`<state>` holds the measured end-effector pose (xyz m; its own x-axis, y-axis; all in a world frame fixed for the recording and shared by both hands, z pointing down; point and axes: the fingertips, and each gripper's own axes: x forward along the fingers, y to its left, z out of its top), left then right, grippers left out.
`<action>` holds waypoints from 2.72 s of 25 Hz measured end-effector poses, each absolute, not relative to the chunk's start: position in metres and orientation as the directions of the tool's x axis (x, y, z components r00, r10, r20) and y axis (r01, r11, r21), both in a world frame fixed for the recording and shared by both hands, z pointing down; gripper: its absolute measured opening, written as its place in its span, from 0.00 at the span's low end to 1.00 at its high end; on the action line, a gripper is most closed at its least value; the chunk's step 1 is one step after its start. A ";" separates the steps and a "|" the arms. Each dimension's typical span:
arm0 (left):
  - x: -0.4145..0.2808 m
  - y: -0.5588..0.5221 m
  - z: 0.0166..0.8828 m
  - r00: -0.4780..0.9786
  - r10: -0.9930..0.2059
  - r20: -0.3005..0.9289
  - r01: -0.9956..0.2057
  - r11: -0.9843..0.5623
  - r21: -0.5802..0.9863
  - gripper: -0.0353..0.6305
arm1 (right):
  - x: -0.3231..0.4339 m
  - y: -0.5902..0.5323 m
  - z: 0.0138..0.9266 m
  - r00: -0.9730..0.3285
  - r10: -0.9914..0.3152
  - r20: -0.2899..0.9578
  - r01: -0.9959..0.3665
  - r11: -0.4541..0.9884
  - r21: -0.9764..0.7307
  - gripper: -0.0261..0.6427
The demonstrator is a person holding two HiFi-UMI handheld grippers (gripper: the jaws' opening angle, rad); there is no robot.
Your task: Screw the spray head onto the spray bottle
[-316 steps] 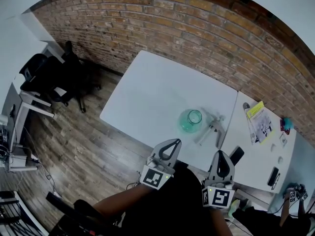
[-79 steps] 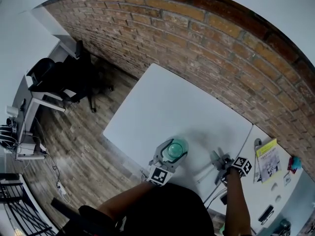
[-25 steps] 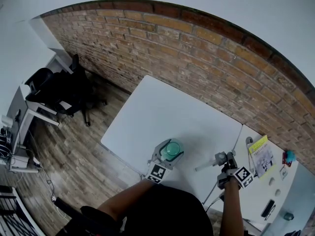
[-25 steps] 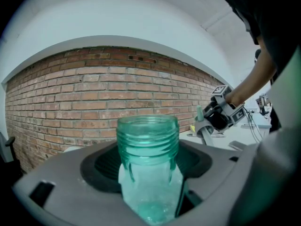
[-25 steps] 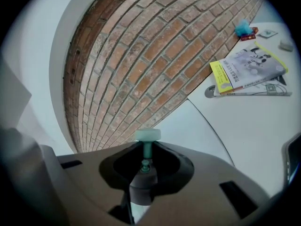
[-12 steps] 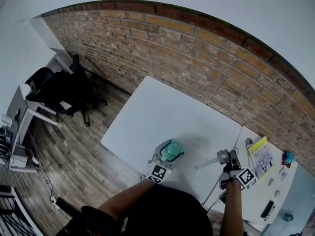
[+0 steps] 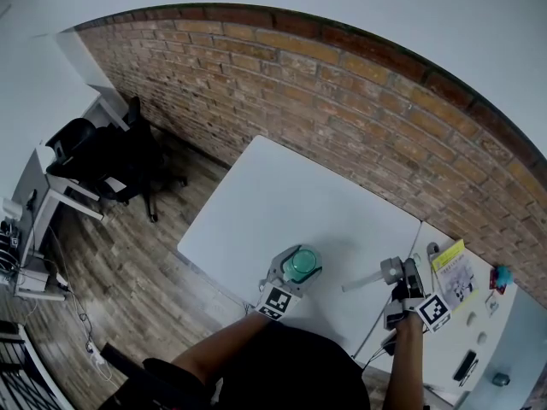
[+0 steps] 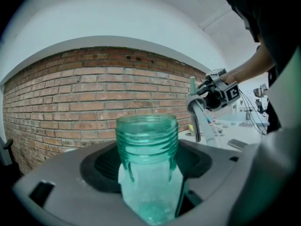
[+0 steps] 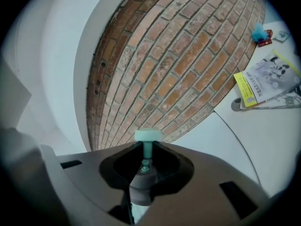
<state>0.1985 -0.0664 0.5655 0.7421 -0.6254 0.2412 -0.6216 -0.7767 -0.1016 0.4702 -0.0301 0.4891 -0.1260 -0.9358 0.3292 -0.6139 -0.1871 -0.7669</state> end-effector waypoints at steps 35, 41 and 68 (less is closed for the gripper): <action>0.195 -0.068 0.567 0.748 -0.618 0.243 -0.611 -0.784 -0.111 0.54 | 0.430 -0.056 0.376 -0.287 -0.956 0.053 -0.630 0.147 -0.763 0.14; 0.196 -0.067 0.567 0.755 -0.608 0.244 -0.602 -0.791 -0.109 0.54 | 0.433 -0.057 0.361 -0.281 -0.960 0.021 -0.632 0.168 -0.756 0.14; 0.197 -0.063 0.580 0.753 -0.607 0.252 -0.604 -0.791 -0.098 0.54 | 0.424 -0.070 0.309 -0.287 -0.955 -0.074 -0.643 0.249 -0.724 0.14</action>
